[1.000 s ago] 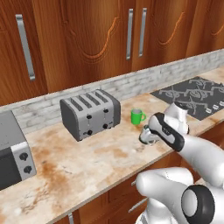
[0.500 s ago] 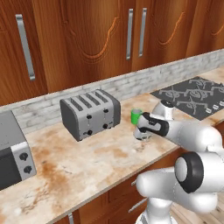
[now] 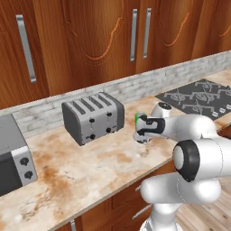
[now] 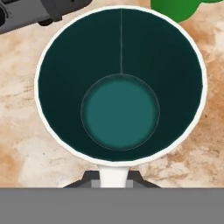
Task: Clear the mugs and bowl far away from the sink.
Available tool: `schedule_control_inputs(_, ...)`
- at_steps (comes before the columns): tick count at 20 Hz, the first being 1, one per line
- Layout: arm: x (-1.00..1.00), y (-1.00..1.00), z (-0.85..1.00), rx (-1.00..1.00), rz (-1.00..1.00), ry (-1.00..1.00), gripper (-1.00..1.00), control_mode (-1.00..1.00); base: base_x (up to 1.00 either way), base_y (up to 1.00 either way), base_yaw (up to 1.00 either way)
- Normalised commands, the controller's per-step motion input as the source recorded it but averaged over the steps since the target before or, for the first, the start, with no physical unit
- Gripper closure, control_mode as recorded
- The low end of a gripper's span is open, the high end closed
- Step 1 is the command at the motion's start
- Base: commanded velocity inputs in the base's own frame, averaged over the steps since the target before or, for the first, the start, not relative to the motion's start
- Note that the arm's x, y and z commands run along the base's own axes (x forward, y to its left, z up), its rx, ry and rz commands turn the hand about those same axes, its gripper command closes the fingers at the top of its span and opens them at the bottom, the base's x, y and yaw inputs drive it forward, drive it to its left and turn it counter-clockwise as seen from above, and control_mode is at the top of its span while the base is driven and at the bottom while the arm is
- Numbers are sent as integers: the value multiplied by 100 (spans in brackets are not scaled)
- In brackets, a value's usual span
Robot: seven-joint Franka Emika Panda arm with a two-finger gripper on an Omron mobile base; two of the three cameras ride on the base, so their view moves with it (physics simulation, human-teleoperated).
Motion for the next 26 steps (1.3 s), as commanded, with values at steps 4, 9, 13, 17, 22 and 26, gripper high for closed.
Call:
schedule_control_inputs(4,6,0,-35,0,-2,1,100,-100,0,0,0)
schedule_control_inputs(9,11,0,-42,0,0,2,100,-100,0,0,0)
schedule_control_inputs(13,29,0,-46,0,0,1,100,-100,0,0,0)
schedule_control_inputs(17,45,0,-52,0,0,0,100,-100,0,0,0)
schedule_control_inputs(22,33,5,-37,0,0,3,-100,-100,0,0,0)
schedule_control_inputs(26,6,0,-4,0,0,0,-100,-100,0,0,0)
